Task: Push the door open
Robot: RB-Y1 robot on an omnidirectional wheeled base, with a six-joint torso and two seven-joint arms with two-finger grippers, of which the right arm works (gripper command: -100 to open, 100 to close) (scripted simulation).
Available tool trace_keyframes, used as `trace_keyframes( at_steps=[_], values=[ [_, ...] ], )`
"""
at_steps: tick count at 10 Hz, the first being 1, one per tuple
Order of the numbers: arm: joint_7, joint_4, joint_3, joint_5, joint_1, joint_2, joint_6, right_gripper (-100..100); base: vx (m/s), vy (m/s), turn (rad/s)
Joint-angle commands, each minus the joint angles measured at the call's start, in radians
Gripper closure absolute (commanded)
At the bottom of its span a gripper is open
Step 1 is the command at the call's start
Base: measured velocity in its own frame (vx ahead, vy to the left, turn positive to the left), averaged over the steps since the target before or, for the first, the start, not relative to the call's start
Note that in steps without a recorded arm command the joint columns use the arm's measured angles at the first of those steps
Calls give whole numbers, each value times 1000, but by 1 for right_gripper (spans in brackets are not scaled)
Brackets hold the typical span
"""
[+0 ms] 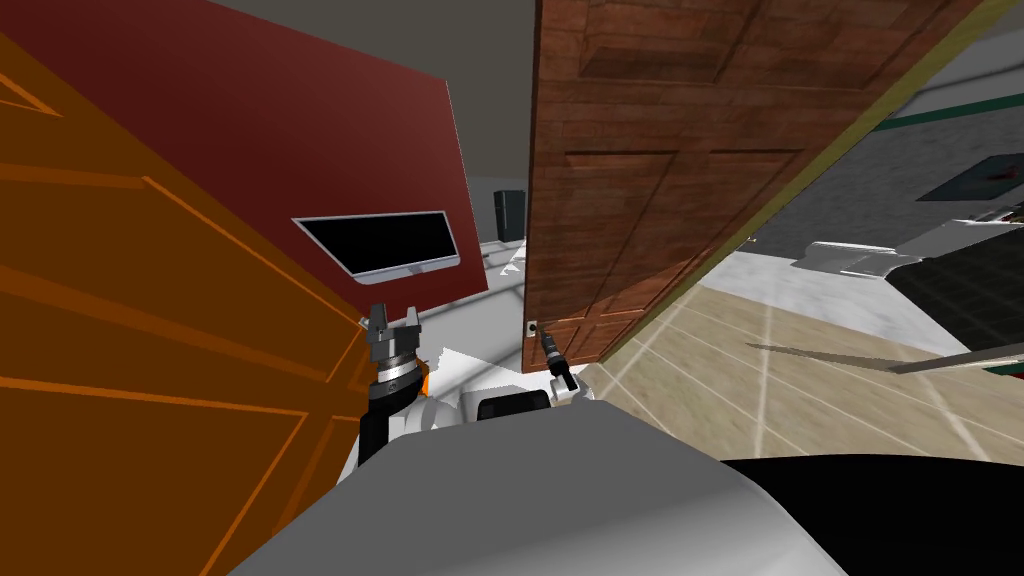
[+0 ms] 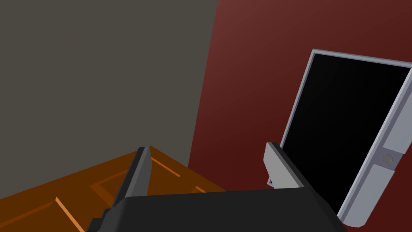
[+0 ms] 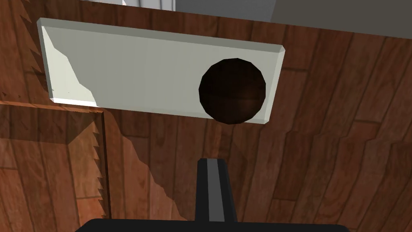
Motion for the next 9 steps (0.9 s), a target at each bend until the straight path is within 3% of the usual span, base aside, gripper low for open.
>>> trace_keyframes(
  at_steps=[1, 4, 5, 9],
  values=[
    [-3, -5, -2, -4, 3, 3, 3, -100, -223, 72, -41],
    [-5, -18, -8, -15, 9, 28, 10, -100, -253, 94, -73],
    [-5, -14, -7, -13, 6, 21, 8, -100, -102, 56, -20],
    [-1, -8, -14, -16, 10, 7, -7, -100, 158, 33, 23]
  ],
)
